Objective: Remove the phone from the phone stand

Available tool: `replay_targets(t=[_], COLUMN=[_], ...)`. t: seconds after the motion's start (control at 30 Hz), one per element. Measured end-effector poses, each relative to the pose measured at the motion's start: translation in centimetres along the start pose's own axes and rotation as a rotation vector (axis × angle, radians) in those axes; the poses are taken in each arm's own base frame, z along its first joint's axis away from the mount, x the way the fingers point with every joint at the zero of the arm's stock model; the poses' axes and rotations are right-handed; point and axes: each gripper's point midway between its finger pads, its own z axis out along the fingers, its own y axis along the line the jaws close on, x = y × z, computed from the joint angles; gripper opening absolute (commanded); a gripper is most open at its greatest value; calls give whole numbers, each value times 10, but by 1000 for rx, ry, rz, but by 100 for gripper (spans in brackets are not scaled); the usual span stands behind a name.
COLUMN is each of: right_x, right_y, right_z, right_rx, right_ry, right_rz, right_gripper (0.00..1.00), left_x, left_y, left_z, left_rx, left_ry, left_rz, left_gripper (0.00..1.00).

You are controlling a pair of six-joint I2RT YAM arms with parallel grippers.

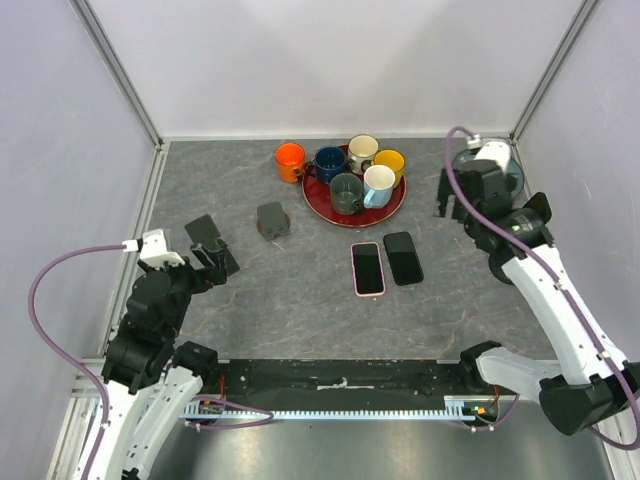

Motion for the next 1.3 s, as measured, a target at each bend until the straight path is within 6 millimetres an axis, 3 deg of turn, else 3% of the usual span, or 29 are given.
replay_targets(t=[0.23, 0.5, 0.63, 0.83, 0.93, 1.07, 1.13, 1.3], right_x=[-28, -32, -29, 17, 30, 33, 32, 28], right_y=[-115, -161, -168, -178, -185, -182, -177, -170], right_z=[-12, -15, -5, 15, 26, 38, 42, 47], right_rx=[376, 487, 455, 420, 414, 356, 315, 263], right_ry=[-65, -104, -146, -137, -132, -142, -151, -165], right_rz=[158, 289, 335, 380, 385, 366, 349, 304], right_gripper=[98, 98, 97, 90, 85, 79, 70, 62], left_x=[5, 5, 2, -1, -1, -1, -1, -1], left_y=[-5, -15, -17, -20, -22, -22, -22, -23], left_z=[-9, -18, -23, -29, -31, -32, -33, -34], left_rx=[47, 115, 137, 170, 187, 193, 195, 203], left_ry=[-3, -19, -38, -62, -65, -68, -70, -72], left_rz=[-3, 0, -3, -12, -14, -15, -16, -17], left_gripper=[93, 93, 93, 93, 93, 93, 93, 93])
